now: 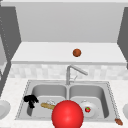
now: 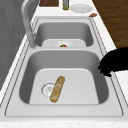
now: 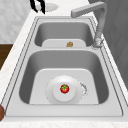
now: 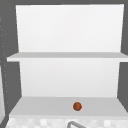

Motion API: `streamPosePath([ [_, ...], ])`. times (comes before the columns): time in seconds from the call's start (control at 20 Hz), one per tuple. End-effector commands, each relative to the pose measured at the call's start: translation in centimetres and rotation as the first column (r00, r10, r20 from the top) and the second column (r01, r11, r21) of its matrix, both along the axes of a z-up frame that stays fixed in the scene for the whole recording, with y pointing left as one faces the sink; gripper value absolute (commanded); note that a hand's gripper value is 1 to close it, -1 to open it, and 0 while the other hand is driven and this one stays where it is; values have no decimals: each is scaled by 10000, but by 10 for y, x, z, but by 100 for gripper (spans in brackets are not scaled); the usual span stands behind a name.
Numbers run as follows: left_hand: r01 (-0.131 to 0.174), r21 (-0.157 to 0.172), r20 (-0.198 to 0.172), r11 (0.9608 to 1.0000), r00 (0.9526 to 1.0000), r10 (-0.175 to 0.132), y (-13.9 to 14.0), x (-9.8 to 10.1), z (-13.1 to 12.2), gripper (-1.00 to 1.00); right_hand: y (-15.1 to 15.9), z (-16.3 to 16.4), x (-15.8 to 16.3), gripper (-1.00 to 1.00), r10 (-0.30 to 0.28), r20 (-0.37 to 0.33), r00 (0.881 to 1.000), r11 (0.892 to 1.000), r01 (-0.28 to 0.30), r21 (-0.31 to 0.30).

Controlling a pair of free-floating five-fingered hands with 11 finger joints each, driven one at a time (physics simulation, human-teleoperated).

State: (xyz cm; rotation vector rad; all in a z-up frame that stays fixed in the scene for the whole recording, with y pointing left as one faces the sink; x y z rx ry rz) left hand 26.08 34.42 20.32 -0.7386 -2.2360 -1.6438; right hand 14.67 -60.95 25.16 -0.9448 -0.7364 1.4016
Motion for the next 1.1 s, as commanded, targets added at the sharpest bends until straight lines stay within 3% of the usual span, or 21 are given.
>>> streamPosePath([
  [0.0,0,0,0,10000,10000,0,0,0,0,0,2,24,0,-100,43,3,10000,9998,-43,218],
  [0.45,0,0,0,10000,10000,0,0,0,0,0,30,69,-12,-100,266,-474,9985,9996,-262,84],
  [1.05,0,0,0,10000,10000,0,0,0,0,0,94,78,-47,-100,166,50,9998,9996,-167,217],
])
